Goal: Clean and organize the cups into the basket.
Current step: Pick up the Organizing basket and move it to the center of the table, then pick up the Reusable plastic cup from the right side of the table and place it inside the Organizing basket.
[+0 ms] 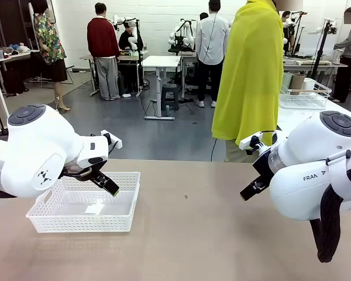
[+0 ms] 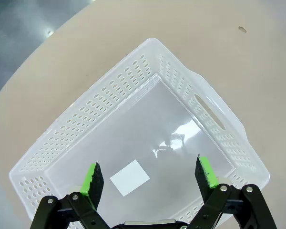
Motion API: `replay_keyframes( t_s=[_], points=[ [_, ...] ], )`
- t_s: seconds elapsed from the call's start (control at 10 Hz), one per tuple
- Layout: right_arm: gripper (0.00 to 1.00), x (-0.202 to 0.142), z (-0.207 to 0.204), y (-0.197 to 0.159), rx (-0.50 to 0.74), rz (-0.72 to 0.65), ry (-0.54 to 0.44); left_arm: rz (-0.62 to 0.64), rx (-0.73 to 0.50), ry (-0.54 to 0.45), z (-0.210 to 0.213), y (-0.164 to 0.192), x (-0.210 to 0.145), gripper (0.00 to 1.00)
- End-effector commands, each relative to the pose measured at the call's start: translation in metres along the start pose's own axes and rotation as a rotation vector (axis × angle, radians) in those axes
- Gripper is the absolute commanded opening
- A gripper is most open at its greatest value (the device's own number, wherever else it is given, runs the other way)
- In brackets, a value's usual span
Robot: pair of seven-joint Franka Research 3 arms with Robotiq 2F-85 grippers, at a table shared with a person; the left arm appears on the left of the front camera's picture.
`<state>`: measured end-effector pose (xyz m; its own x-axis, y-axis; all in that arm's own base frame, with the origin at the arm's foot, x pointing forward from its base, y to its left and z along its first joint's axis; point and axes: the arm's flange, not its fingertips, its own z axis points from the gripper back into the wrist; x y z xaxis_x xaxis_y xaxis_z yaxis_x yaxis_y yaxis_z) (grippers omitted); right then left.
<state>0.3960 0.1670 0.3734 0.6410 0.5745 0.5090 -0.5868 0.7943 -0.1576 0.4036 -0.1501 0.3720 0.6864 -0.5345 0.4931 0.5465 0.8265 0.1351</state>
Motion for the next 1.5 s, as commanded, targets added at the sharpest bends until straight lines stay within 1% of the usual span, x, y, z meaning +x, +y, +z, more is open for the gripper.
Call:
replay_keyframes(
  t_s=[0.0, 0.5, 0.6, 0.7, 0.8, 1.0, 1.1, 1.2, 1.3, 1.4],
  points=[
    [1.00, 0.000, 0.000, 0.000, 0.000, 0.000, 0.000, -0.001, 0.000, 0.000, 0.000, 0.000, 0.000, 1.00],
    [1.00, 0.000, 0.000, 0.000, 0.000, 0.000, 0.000, 0.000, 0.000, 0.000, 0.000, 0.000, 0.000, 1.00],
    [1.00, -0.001, 0.026, 0.010, 0.006, 0.016, -0.028, -0.056, -0.015, 0.035, 0.031, -0.009, 0.003, 1.00],
    [1.00, -0.007, 0.052, 0.024, 0.030, -0.002, -0.021, -0.074, -0.058, 0.106, 0.062, -0.022, 0.003, 1.00],
    [1.00, -0.016, 0.074, 0.038, -0.015, 0.003, 0.029, -0.117, -0.031, 0.173, 0.091, -0.033, -0.003, 1.00],
    [1.00, -0.047, 0.117, 0.068, -0.070, 0.025, 0.116, -0.172, 0.045, 0.228, 0.144, -0.046, -0.025, 1.00],
    [1.00, -0.060, 0.125, 0.077, -0.072, 0.030, 0.163, -0.180, 0.048, 0.221, 0.157, -0.049, -0.036, 1.00],
    [1.00, -0.077, 0.131, 0.088, -0.037, 0.042, 0.215, -0.188, 0.033, 0.192, 0.171, -0.050, -0.051, 1.00],
    [1.00, -0.086, 0.131, 0.096, 0.009, 0.074, 0.217, -0.174, 0.015, 0.149, 0.174, -0.052, -0.059, 1.00],
    [1.00, -0.087, 0.126, 0.098, -0.135, 0.135, 0.160, -0.201, 0.101, 0.121, 0.165, -0.053, -0.063, 1.00]
  ],
)
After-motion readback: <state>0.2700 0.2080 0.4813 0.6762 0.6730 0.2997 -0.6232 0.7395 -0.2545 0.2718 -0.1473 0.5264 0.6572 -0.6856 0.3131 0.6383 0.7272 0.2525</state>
